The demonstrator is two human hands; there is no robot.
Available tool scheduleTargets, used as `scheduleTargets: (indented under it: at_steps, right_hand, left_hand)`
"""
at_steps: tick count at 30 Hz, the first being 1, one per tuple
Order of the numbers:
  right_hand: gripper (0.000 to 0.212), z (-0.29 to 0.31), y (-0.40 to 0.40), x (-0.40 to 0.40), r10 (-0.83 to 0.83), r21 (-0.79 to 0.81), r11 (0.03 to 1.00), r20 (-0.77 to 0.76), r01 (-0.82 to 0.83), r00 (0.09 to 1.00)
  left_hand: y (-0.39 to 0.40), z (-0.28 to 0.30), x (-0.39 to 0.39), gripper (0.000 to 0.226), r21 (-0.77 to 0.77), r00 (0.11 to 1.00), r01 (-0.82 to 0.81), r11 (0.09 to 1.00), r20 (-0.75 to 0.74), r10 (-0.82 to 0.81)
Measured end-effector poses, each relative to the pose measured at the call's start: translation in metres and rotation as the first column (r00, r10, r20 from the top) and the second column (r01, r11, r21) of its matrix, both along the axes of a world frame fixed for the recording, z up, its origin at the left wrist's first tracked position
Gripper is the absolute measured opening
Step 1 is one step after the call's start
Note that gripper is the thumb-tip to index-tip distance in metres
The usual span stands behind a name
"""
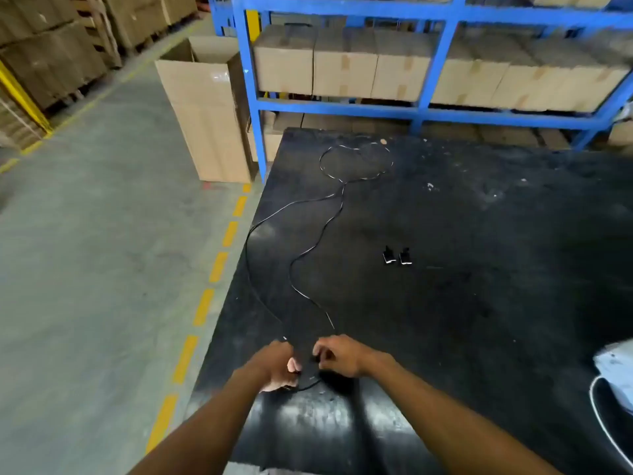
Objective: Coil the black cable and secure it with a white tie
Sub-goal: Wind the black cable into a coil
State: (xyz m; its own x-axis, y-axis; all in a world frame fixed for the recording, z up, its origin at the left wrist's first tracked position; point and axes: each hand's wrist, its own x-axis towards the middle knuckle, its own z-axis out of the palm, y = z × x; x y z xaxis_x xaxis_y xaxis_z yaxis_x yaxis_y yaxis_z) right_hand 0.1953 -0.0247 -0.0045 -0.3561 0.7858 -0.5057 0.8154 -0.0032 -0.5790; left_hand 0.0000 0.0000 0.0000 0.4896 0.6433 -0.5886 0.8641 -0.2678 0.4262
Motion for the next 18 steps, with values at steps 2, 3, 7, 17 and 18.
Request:
scheduleTargets:
  at_steps: [2,3,7,17,18]
  right_hand:
    - [0.032,-0.007,-0.008,-0.007,0.051,0.039,0.998,0.092,-0.055,0.994]
    - [0.033,-0.013,-0.016,-0.012,0.065,0.057,0.996,0.143,-0.074,0.988]
    - [0.028,-0.023,-0.041,-0.029,-0.002,0.200,0.978,0.316,-0.065,0.949]
    - [0.017,0.003,-0.034,-0.025,-0.436,0.400,0.825,0.001,0.399,0.900]
    - [0.015,0.014,-0.024,-0.024,-0.459,0.406,0.796,-0.075,0.448,0.885]
  left_hand:
    - [-0.006,-0.004,-0.002,0.035,0.022,0.996,0.043,0.999,-0.085,-0.041]
    - [-0.013,-0.010,-0.005,0.035,0.026,0.990,0.067,0.997,-0.123,-0.064]
    - [-0.035,-0.022,-0.008,0.028,0.151,0.974,0.093,0.984,-0.219,-0.058]
    - [0.004,0.025,-0.038,0.011,-0.284,0.929,-0.120,0.951,0.307,0.209]
    - [0.013,0.041,-0.040,0.011,-0.387,0.875,-0.131,0.913,0.387,0.290]
